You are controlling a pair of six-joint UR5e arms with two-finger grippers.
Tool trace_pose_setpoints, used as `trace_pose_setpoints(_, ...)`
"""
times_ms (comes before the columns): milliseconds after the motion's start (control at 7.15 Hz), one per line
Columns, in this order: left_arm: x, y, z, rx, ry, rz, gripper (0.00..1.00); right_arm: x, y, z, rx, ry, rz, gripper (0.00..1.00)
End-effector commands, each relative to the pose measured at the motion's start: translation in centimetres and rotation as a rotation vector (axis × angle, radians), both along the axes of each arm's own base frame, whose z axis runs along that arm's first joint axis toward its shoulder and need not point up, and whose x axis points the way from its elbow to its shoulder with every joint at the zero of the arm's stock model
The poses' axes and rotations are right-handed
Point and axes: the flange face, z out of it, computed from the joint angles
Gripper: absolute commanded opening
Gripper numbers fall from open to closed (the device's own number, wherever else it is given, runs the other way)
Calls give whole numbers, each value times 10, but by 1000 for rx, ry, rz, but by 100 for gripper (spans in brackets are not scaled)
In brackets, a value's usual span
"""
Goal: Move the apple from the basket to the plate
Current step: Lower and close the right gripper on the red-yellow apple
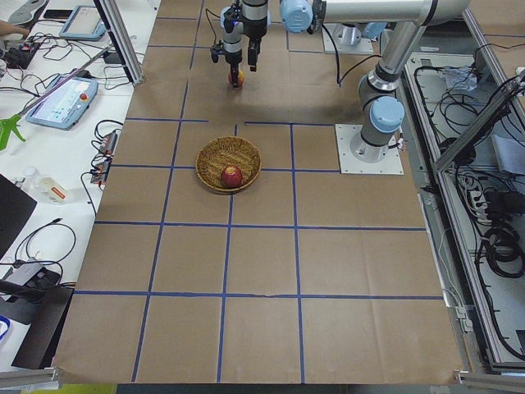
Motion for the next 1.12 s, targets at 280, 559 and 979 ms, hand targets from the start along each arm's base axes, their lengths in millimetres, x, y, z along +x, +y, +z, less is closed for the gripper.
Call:
trace_pose_setpoints(280, 0, 2, 2, -3, -2, 0, 99, -1, -1, 5, -11, -5, 5, 65)
trace_pose_setpoints(559, 0, 5, 6, -13, -2, -6, 99, -4, -7, 20, -34, -14, 2, 54)
trace_pose_setpoints(979, 0, -8, -11, 15, 2, -6, 99, -33, -18, 124, -35, -12, -38, 54)
